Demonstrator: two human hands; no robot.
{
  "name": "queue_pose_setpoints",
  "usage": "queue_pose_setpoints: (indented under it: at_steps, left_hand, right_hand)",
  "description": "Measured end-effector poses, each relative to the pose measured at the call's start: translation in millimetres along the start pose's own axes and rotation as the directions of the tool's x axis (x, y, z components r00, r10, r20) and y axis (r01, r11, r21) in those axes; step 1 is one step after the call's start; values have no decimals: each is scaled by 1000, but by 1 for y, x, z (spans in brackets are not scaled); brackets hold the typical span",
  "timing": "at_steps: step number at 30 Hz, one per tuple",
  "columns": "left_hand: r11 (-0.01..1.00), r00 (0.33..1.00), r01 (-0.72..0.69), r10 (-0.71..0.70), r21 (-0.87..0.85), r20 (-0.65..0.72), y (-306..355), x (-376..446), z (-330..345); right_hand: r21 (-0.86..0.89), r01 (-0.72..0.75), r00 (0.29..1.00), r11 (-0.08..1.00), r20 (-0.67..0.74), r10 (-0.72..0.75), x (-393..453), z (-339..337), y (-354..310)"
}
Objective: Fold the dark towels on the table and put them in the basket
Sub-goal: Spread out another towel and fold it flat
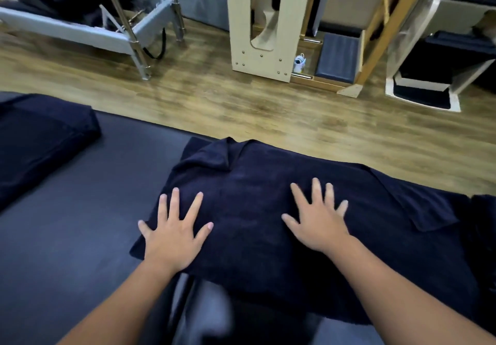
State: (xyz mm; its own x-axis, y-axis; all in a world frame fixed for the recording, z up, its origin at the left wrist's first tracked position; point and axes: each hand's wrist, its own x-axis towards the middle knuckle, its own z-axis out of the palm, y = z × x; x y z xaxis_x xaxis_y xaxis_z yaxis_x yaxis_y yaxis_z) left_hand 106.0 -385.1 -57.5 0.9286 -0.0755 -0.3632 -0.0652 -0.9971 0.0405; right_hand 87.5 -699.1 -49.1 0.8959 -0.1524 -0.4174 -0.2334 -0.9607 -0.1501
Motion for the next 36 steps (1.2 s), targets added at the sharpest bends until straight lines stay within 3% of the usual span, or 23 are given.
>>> queue_pose_setpoints:
  at_steps: [5,7,10,13,16,18,20,21,24,25,27,30,36]
  left_hand:
    - [964,957,185,-221,-190,-188,-19,-13,-3]
    - [916,926,272,-333,-296,-178,-27,-14,-8]
    - [808,905,333,-419,-487,-76,-48,-12,-15]
    - [630,953,207,-302,-748,10,-72,-11,-15]
    - [493,993,104,-105,-864,60,-91,-16,-19]
    - [399,993,119,-42,-909,112,-103,-22,-20]
    - [312,974,226,-57,-923,219,-116,-28,-19]
    - [332,960,280,-80,-901,269,-121,-30,-16]
    - [766,929,355,-224,-535,296,-132,-34,-7]
    - [818,929,357,-262,-451,261,-132,-36,-6]
    - [822,925,371,-286,-432,250,-134,-39,-7]
    - [822,917,382,-282,-422,281,-133,-40,-12]
    - [887,964,262,-257,-380,65,-109,-40,-4]
  right_hand:
    - [-66,307,952,949,35,-305,35,0,-92]
    - [-57,301,951,952,-51,-304,53,-10,-125]
    - [57,164,964,985,-221,-148,76,-26,-169]
    - [319,19,981,948,-187,43,97,-34,-195]
    - [471,-92,981,877,-109,161,117,-39,-206]
    - [500,-71,975,863,-147,165,128,-45,-215]
    - [539,-17,953,842,-247,177,137,-53,-229]
    - [561,29,949,828,-275,153,139,-56,-236]
    - [440,210,975,873,-157,-155,137,-51,-256]
    - [310,272,962,911,-94,-255,133,-47,-261]
    - [49,397,918,916,-17,-397,126,-38,-265]
    - [-236,514,856,825,85,-509,120,-30,-269]
    - [-412,546,821,730,87,-565,117,-32,-278]
